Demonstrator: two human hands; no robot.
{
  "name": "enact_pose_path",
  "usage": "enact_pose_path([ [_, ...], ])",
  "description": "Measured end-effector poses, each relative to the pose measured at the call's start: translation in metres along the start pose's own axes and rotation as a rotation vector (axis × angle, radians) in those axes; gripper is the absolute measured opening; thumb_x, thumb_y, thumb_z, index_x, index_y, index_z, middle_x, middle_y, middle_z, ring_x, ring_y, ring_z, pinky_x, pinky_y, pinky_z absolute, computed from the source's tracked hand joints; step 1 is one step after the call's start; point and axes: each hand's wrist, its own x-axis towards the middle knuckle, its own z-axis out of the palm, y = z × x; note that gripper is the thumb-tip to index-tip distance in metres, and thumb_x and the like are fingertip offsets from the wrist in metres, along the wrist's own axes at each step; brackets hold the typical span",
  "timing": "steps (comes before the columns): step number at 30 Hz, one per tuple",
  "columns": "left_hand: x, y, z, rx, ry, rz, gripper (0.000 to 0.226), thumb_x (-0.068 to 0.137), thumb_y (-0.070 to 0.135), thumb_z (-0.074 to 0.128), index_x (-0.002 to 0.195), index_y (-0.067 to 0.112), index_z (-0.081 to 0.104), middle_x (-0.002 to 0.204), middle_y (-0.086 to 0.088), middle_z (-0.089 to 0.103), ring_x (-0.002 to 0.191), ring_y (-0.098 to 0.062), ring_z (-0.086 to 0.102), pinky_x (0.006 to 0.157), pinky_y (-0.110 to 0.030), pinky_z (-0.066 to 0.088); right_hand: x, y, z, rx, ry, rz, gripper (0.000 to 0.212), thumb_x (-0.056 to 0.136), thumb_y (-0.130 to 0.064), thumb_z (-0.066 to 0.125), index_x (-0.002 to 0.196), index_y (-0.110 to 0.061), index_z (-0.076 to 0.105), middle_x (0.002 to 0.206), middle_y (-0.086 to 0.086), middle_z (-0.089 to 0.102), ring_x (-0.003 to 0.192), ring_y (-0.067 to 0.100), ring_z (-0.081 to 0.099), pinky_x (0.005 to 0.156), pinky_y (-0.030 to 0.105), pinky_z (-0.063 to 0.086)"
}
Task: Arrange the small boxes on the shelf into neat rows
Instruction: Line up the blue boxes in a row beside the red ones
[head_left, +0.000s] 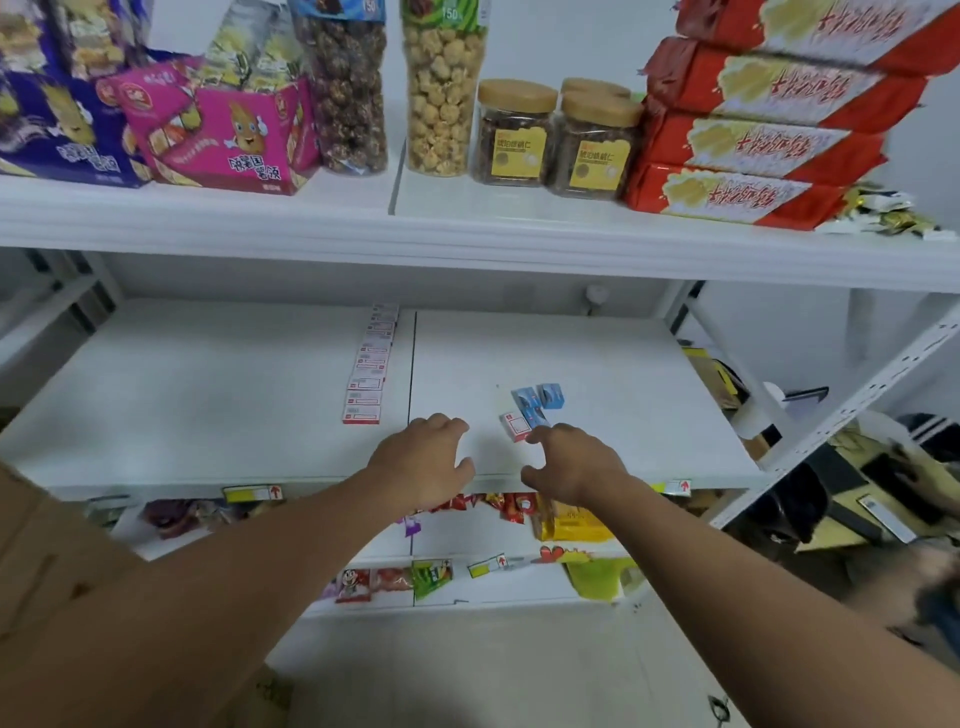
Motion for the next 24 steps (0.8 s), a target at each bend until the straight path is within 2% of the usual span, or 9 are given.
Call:
enact_pose_path([
  [9, 0.024, 0.055, 0.004, 0.062, -0.022, 0.025, 0.062, 0.104, 0.049, 0.047, 0.160, 0.026, 0.036, 0.162, 0.000, 0.043, 0.143, -0.024, 0.045, 0.107, -0.047, 0.050, -0.004, 0.059, -0.014, 0.028, 0.029, 0.001, 0.063, 0.089, -0.049, 0.065, 0.148, -0.031, 0.051, 0.146, 0.002, 0.057, 0.125, 0.024, 0.059, 0.096, 0.042, 0.055],
  [19, 0.065, 0.094, 0.038, 0.064, -0.052, -0.115, 0.061, 0.099, 0.051, 0.048, 0.155, 0.026, 0.043, 0.151, 0.001, 0.054, 0.131, -0.024, 0.056, 0.099, -0.047, 0.054, 0.039, 0.128, -0.005, 0.051, -0.066, -0.089, 0.066, 0.090, -0.047, 0.065, 0.151, -0.032, 0.047, 0.145, 0.000, 0.054, 0.125, 0.025, 0.057, 0.096, 0.041, 0.054],
  [24, 0.072, 0.098, 0.055, 0.070, -0.084, -0.192, 0.062, 0.100, 0.052, 0.046, 0.155, 0.026, 0.039, 0.152, 0.000, 0.050, 0.133, -0.025, 0.052, 0.099, -0.046, 0.050, 0.062, 0.145, 0.001, 0.048, -0.119, -0.144, 0.067, 0.091, -0.046, 0.064, 0.153, -0.032, 0.045, 0.144, 0.001, 0.053, 0.127, 0.025, 0.056, 0.097, 0.041, 0.053],
])
